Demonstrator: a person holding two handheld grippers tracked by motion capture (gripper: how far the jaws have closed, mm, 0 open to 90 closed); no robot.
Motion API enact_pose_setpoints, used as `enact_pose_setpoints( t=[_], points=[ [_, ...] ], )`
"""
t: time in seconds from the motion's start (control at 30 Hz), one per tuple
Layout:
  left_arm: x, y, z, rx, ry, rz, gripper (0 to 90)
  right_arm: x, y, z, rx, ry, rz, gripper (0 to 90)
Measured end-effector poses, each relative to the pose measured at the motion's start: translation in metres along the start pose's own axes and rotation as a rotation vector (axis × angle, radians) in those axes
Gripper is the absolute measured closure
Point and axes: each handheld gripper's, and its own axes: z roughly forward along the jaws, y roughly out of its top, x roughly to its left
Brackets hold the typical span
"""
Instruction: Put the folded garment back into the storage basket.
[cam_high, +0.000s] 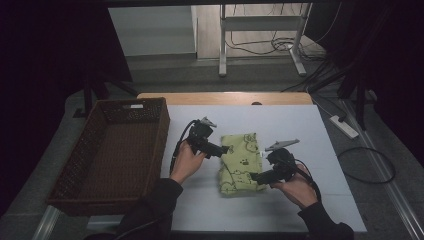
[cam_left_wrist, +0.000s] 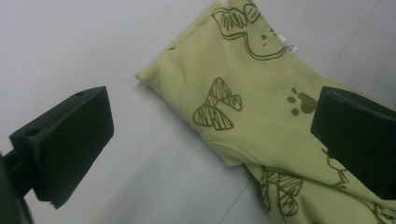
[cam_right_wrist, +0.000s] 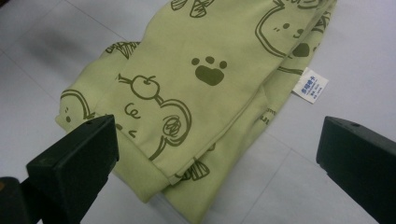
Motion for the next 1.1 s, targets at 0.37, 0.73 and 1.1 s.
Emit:
enact_pose_setpoints(
  t=[0.37, 0.73, 1.1],
  points=[
    [0.007, 0.013, 0.023, 0.033, 0.014, 0.005, 0.0, -0.004, 0.007, 0.01, 0.016, -0.008, 0.011, 0.0],
    [0.017, 0.014, 0.038, 0.06, 0.036, 0.002, 0.0, -0.012, 0.01, 0.019, 0.03, -0.038, 0.036, 0.0],
    [0.026, 0.011, 0.058, 0.097, 0.064, -0.005, 0.0, -0.015, 0.006, 0.036, 0.078, -0.088, 0.021, 0.3]
  ],
)
